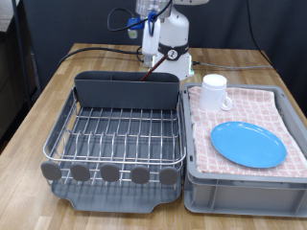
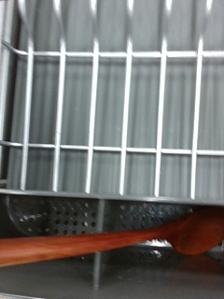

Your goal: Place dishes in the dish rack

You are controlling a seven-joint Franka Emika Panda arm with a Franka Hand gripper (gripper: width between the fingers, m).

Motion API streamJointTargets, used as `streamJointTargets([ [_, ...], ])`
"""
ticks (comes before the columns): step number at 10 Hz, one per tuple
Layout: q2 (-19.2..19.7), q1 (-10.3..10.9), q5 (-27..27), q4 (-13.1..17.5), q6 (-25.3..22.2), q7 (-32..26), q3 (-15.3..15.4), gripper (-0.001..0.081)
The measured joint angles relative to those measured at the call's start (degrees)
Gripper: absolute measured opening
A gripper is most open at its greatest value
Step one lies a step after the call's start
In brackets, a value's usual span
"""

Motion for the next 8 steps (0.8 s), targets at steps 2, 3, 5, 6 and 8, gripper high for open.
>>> streamJointTargets([
  [2,-2.4,1.8,0.2,1.6,-2.6,-0.9,2.2,0.0802],
  [3,-2.8,3.3,0.8,2.8,-4.0,-2.3,2.5,0.0802],
  [5,-2.8,6.3,2.2,5.5,-6.9,-5.2,2.7,0.0802],
  [6,-2.8,7.5,2.8,6.8,-9.0,-6.2,2.8,0.0802],
  [8,-2.4,8.0,3.2,7.7,-10.5,-7.0,2.9,0.0802],
])
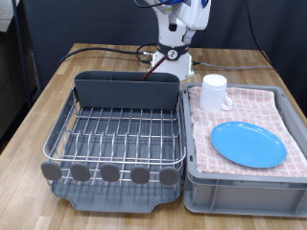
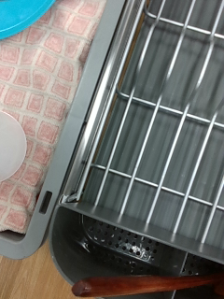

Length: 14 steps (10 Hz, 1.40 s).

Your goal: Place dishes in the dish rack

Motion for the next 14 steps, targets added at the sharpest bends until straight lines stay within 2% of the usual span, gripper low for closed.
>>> streamJointTargets([
  [1,0.1,0.0,-0.1,0.0,0.7,-0.8,0.0,0.0802],
  [3,2.4,1.5,0.8,1.1,5.3,-7.7,-0.9,0.0802],
  [6,9.4,3.9,3.0,7.2,6.0,-14.8,-1.0,0.0802],
  [10,17.8,6.1,5.6,15.6,5.0,-16.9,0.9,0.0802],
  [12,20.3,7.4,7.5,17.2,5.5,-17.9,1.8,0.0802],
  [14,21.3,7.8,7.6,17.4,5.5,-17.6,2.7,0.0802],
])
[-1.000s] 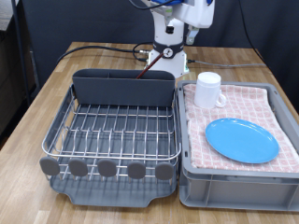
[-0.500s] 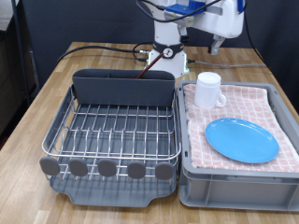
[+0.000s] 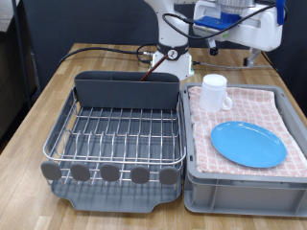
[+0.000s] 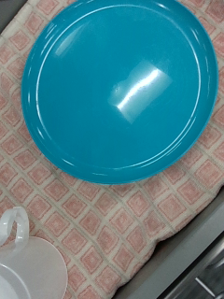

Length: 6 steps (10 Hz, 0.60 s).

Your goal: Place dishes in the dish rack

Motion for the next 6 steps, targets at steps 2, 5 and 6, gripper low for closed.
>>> streamJointTargets([
  [2,0.0,0.0,1.4,-0.3,0.5,-2.0,-0.2,0.0802],
  [5,0.1,0.0,7.2,-3.5,4.6,-10.1,-1.2,0.0802],
  [6,0.3,0.0,8.1,-4.5,6.0,-11.7,-1.3,0.0802],
])
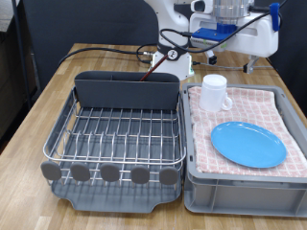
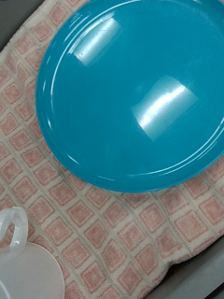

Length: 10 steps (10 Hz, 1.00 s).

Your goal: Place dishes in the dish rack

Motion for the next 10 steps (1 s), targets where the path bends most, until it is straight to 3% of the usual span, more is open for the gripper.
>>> streamJointTargets([
  [4,1.5,0.0,0.8,-3.0,6.2,-2.4,0.1,0.0802],
  [10,9.2,0.0,8.3,-4.8,19.8,-9.0,1.1,0.0802],
])
